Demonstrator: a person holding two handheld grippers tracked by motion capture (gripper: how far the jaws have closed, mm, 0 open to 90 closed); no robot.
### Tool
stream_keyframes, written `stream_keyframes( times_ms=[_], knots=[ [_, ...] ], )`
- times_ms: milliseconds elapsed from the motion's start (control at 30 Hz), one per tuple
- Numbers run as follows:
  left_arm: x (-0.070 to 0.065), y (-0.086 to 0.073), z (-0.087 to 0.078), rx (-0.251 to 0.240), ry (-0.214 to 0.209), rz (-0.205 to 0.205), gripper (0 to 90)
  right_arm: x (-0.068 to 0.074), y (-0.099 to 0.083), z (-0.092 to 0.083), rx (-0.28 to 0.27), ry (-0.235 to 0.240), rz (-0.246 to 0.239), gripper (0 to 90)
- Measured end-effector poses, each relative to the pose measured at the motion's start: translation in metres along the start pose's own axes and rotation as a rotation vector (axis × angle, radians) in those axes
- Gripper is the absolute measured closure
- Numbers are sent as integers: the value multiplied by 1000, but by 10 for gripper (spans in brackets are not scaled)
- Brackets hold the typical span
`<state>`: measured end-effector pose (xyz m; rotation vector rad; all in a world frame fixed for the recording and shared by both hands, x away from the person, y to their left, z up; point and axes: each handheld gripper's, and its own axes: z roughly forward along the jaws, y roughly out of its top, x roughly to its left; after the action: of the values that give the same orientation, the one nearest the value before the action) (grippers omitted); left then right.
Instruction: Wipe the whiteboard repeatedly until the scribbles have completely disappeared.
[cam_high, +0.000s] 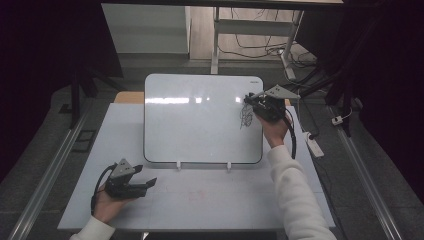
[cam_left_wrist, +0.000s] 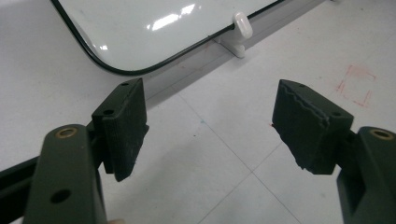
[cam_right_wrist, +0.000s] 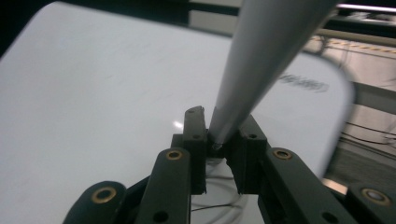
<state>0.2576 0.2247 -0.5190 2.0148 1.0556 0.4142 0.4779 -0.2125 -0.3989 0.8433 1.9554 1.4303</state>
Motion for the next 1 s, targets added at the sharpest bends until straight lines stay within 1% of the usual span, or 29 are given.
stream_keyframes(
  times_ms=[33,67,100,133,167,200,233,267,300,333,400,433,467,500,567,600,633,667,700,733,767,800,867,900,933,967,1000],
  knots=[
    [0,0,0,0,0,0,271,-4,1,-1,-8,-30,7,775],
    [0,0,0,1,0,2,271,-10,2,-3,-24,-61,25,775],
    [-1,0,0,-1,0,4,272,-15,2,-5,-40,-81,53,775],
    [-1,0,0,-1,0,4,271,-18,2,-6,-53,-77,82,776],
    [-1,0,0,0,-1,4,271,-16,0,-6,-58,-66,93,776],
    [-1,0,0,0,-1,4,271,-12,-2,-4,-43,-31,79,776],
    [0,0,0,1,-1,4,271,-5,-5,-2,-21,7,42,776],
    [0,0,1,3,0,3,272,0,-7,-1,-12,23,6,776],
    [0,0,1,3,1,2,271,1,-8,-2,-13,16,-11,776],
    [0,0,0,3,1,3,271,-4,-8,-3,-25,20,18,776],
    [-1,0,0,1,2,5,271,-16,-7,-8,-60,-52,82,776],
    [-1,0,-1,-1,0,8,271,-20,-7,-10,-75,-63,110,776],
    [-1,0,-1,-1,0,8,272,-20,-8,-10,-81,-55,124,776],
    [-1,0,-1,-2,0,9,271,-15,-9,-8,-67,-40,106,776],
    [0,0,1,3,1,4,271,-2,-11,-1,-26,47,38,776],
    [0,0,1,3,1,4,271,3,-11,0,-11,50,5,776],
    [0,0,1,6,2,4,271,3,-9,0,-7,44,-5,776],
    [0,0,1,6,1,5,271,-2,-7,-1,-25,24,18,776],
    [-1,0,1,5,2,7,271,-7,-5,-4,-45,-19,50,776],
    [-1,0,1,5,2,7,271,-13,-5,-5,-63,-41,84,776],
    [-1,0,0,-1,1,8,271,-15,-5,-5,-70,-33,110,776],
    [-1,0,0,-1,1,8,272,-11,-7,-3,-62,-21,103,776],
    [1,0,1,2,1,5,271,4,-11,3,-19,67,33,776],
    [1,0,1,4,1,4,271,10,-12,4,-2,76,-11,776],
    [1,0,1,4,2,3,271,9,-11,3,0,70,-20,776],
    [1,0,1,4,2,5,271,3,-10,1,-15,65,12,776],
    [0,0,0,3,3,6,271,-3,-9,-2,-39,21,50,776]
  ],
)
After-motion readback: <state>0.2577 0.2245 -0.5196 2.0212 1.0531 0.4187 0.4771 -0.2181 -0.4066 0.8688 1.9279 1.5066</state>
